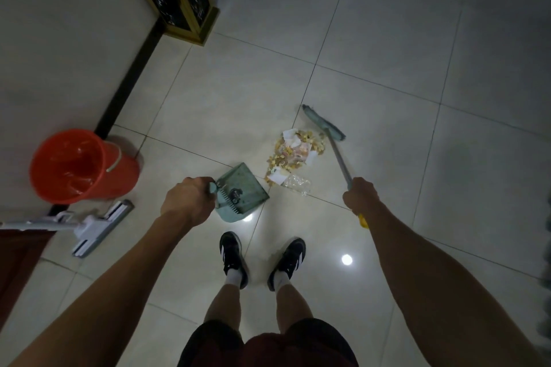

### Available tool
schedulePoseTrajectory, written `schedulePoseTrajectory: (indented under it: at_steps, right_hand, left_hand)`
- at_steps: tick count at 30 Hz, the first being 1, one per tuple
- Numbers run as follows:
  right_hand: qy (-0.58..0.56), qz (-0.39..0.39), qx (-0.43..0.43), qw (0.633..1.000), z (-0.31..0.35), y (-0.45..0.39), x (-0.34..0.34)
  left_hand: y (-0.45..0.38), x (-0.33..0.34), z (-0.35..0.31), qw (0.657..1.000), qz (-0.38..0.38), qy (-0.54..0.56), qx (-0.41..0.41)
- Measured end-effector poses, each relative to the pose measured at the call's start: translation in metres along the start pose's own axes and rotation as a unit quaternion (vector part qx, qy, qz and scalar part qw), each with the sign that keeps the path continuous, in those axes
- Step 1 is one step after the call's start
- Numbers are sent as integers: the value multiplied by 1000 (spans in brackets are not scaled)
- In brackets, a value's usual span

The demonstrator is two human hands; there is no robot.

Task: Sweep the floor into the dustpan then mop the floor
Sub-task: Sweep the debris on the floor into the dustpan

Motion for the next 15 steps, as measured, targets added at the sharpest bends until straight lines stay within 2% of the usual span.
schedulePoseTrajectory:
  at_steps: [15]
  right_hand:
    - [55, 56, -21, 997, -7, -17, 12]
  left_hand:
    - [-5, -15, -14, 1000, 2, -2, -12]
Point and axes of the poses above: each hand's wrist, its own y-axis away from the middle knuckle, its own x-axis out of the palm, z = x × y, the point moved 2 cm from there along -y, towards the middle knuckle, and after that the axes turned 11 degrees about x, right-handed, at the moved point
